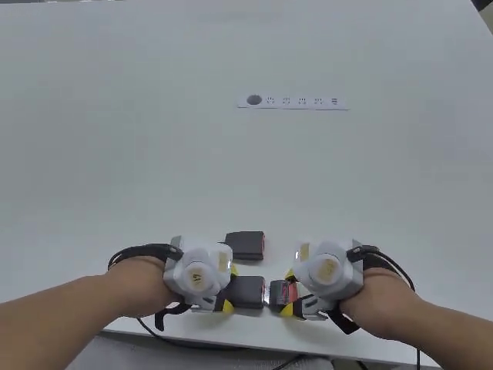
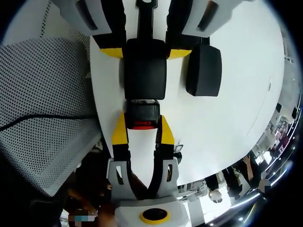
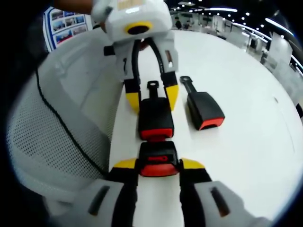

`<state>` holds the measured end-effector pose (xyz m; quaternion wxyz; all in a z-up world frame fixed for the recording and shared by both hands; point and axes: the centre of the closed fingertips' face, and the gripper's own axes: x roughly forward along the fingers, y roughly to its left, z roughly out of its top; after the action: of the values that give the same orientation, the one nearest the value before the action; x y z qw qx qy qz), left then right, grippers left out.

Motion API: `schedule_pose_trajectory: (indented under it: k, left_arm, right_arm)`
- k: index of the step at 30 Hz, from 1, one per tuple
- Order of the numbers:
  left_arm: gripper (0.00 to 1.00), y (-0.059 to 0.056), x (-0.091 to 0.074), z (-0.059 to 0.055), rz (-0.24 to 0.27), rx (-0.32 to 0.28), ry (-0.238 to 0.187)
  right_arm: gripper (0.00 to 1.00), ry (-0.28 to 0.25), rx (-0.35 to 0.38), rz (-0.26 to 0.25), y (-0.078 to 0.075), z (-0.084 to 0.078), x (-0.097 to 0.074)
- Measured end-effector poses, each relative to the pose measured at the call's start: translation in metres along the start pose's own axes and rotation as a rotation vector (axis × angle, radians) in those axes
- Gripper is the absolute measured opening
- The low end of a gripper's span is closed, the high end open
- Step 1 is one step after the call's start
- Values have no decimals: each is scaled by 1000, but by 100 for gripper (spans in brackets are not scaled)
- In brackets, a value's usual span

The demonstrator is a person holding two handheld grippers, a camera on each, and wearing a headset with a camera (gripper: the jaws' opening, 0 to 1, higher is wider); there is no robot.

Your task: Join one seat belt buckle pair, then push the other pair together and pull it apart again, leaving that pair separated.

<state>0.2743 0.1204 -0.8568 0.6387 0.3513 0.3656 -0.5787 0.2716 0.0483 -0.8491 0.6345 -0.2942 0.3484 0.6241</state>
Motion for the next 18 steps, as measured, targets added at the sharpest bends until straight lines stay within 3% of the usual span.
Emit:
schedule_pose_trajectory:
  k: [5,10,15,18]
  left_arm:
    - [33,-1,-1,-1,3,1,5]
    - [37,0,-8,7,27,-93,-36]
    - [38,6,-26,22,61,-87,-72]
    - [38,10,-33,26,72,-59,-71]
  right_arm:
    - [34,1,-11,-9,-1,1,0]
    - [33,-22,15,-22,-2,8,-6]
    - [33,-48,10,-26,1,18,-17]
    - [33,-55,-2,-31,2,21,-23]
